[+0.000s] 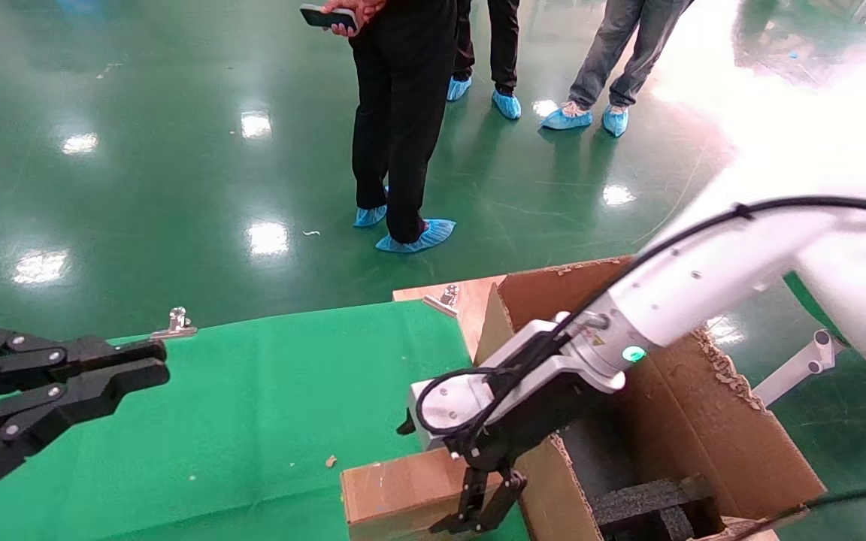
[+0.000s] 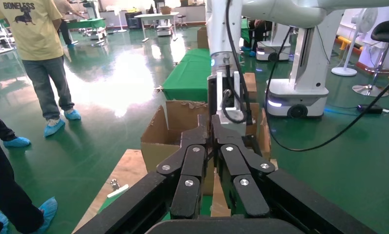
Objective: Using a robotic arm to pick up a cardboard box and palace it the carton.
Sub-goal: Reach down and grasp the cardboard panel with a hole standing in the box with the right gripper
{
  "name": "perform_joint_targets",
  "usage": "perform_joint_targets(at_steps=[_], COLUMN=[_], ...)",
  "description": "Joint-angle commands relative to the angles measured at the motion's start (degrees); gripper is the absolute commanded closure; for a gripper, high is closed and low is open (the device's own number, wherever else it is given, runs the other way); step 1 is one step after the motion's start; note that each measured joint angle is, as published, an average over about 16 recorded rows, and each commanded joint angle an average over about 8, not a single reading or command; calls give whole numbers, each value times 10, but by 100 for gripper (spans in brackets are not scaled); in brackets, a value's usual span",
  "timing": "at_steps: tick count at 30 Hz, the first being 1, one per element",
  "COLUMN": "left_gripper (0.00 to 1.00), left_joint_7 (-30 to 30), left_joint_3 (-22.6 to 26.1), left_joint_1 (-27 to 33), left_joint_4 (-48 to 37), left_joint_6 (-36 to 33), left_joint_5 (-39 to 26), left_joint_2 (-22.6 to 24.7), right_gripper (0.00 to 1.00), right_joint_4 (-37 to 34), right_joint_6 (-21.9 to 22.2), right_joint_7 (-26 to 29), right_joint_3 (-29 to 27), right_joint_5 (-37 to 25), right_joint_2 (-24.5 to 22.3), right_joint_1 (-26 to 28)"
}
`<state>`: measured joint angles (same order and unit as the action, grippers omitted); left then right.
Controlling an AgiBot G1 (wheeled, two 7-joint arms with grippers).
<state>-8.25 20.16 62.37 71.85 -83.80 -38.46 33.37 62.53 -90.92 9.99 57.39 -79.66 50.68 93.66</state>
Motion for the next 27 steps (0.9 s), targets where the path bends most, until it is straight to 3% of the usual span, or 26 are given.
perform_joint_targets(at_steps=[1, 5, 12, 13, 15, 21, 22, 23, 27], left_gripper=[100, 96, 9, 0, 0, 0, 0, 0, 0], left_joint_7=[0, 0, 0, 0, 0, 0, 0, 0, 0], left_joint_3=[0, 0, 0, 0, 0, 0, 0, 0, 0], left_joint_1=[0, 0, 0, 0, 0, 0, 0, 0, 0], left_joint_4=[0, 0, 0, 0, 0, 0, 0, 0, 0], left_joint_6=[0, 0, 0, 0, 0, 0, 0, 0, 0], left_joint_5=[0, 0, 0, 0, 0, 0, 0, 0, 0], left_joint_2=[0, 0, 0, 0, 0, 0, 0, 0, 0], right_gripper=[0, 0, 0, 0, 13, 88, 96, 100, 100], right_joint_4=[-13, -37, -67, -70, -73, -75, -74, -74, -72], right_joint_6=[0, 2, 7, 8, 9, 9, 9, 9, 9], right_joint_7=[-5, -17, -40, -42, -44, -45, -44, -44, -43], right_joint_3=[29, 70, 117, 121, 125, 126, 126, 125, 123], right_joint_5=[-14, -22, -29, -30, -31, -30, -30, -30, -30], right_joint_2=[15, 38, 65, 67, 70, 71, 70, 70, 68], right_joint_1=[21, 42, 63, 64, 67, 68, 67, 67, 66])
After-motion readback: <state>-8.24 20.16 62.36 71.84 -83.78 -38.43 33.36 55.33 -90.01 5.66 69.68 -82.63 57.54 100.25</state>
